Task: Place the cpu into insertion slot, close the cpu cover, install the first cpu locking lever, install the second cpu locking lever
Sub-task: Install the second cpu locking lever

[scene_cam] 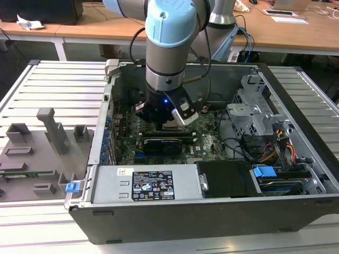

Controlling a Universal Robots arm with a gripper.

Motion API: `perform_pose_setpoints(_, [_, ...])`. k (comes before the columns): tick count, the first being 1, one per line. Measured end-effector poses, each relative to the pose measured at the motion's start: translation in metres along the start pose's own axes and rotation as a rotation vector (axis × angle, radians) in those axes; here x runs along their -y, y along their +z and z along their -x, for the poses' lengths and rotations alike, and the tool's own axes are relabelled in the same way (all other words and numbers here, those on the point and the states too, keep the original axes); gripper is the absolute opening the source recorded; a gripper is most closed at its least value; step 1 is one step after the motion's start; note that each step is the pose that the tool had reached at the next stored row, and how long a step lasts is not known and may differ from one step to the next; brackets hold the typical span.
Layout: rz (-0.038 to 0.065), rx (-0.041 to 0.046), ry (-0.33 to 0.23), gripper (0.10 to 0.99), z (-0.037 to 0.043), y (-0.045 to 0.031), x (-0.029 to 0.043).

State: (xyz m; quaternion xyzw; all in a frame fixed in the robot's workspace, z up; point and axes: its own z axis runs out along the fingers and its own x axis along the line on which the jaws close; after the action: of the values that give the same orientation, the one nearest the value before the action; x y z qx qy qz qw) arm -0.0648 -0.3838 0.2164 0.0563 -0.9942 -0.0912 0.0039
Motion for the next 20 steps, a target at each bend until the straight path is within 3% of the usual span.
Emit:
perform_pose_setpoints(2, [0.005,0.0004,0.0,0.106,-0.0002,0.0023,0.0008])
perform_pose_setpoints(5, [0.055,0.006,-0.001,0.106,-0.0011,0.0017,0.0054])
perform_pose_setpoints(7, [0.08,0.009,-0.001,0.106,-0.0015,0.0013,0.0085])
perform_pose_setpoints(8, [0.084,0.0095,-0.001,0.106,-0.0018,0.0007,0.0113])
perform_pose_setpoints(20, [0.085,0.0105,0.003,0.106,-0.0025,-0.0008,0.0176])
